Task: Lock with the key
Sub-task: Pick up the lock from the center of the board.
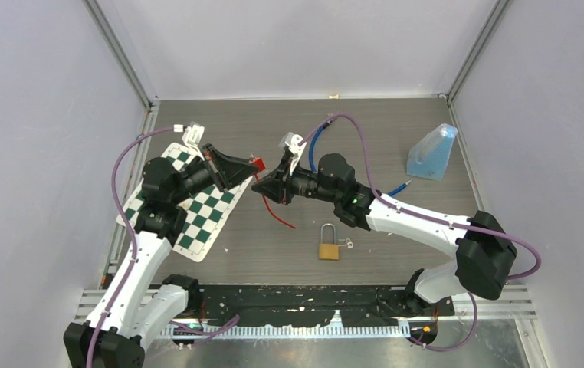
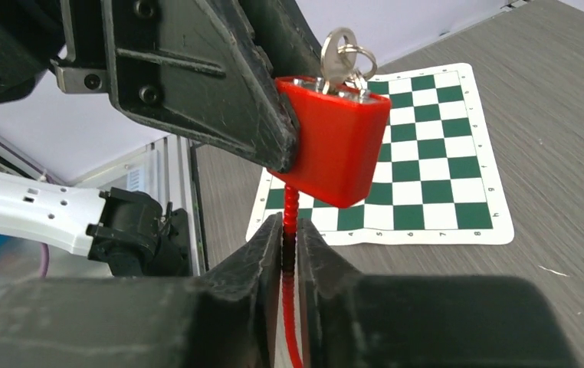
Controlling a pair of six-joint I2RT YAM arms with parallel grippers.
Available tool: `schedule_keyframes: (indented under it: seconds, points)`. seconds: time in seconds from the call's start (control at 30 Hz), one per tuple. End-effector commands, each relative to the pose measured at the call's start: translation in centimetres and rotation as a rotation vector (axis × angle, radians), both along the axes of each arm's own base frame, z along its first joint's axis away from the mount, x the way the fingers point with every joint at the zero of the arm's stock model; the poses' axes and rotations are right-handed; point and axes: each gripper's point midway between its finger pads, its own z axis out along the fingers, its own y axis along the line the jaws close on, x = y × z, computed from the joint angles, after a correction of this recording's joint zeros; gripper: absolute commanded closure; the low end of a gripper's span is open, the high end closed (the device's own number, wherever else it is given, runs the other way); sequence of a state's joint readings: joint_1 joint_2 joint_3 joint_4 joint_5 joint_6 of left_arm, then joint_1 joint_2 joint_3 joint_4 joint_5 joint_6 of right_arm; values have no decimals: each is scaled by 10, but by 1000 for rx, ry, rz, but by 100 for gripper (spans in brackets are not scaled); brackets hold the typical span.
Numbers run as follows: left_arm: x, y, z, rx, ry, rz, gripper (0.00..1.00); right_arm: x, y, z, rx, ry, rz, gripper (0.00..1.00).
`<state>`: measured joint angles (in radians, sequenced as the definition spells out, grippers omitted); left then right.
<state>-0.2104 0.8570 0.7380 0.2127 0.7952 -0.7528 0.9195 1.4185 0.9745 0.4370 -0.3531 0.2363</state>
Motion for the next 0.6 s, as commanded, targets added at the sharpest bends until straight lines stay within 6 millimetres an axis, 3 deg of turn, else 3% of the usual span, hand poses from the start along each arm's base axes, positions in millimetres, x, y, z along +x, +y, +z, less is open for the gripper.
schedule_keyframes:
  seconds: [0.0, 0.17, 0.33, 0.57]
  points:
    - [-15, -2, 34, -33, -113, -42, 97, -2, 8, 45, 116, -37, 14, 91]
    - [-19, -3, 30, -41, -115, -62, 71, 0, 7, 51, 133, -69, -27, 95]
    - [-15, -2, 17, -33, -93, -41, 69, 3, 8, 51, 131, -72, -55, 95]
    - [-11, -2, 15, -45, -96, -30, 53, 3, 13, 51, 132, -53, -49, 95]
